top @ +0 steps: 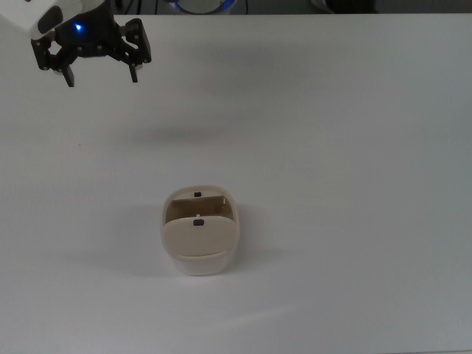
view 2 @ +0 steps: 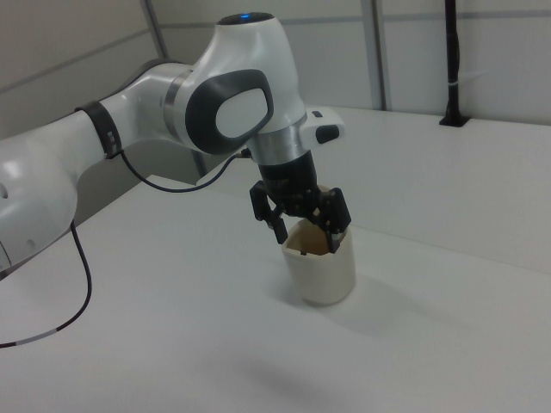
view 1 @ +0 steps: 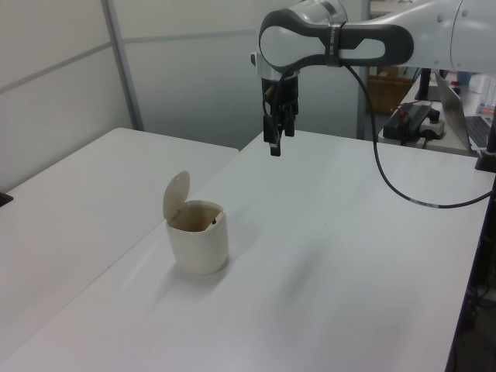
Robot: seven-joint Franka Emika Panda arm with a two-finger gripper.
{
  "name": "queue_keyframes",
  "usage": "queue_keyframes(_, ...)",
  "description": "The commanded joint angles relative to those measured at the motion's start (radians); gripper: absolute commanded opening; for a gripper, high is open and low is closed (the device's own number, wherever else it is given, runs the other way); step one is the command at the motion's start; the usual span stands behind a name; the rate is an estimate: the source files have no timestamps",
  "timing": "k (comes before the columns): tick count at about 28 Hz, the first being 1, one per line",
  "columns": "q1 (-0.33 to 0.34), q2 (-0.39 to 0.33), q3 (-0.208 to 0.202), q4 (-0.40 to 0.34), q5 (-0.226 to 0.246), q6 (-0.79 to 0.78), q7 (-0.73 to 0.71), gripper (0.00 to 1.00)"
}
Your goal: Open the trash can
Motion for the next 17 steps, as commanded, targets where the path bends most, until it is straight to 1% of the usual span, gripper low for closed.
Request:
queue_keyframes(1, 0.001, -0.006, -0.015, -0.014, -0.006, -0.008, 0.012, 1.0)
queue_keyframes(17, -0.005, -0.006, -0.016, -0.015, -0.006, -0.014, 0.012, 1.0)
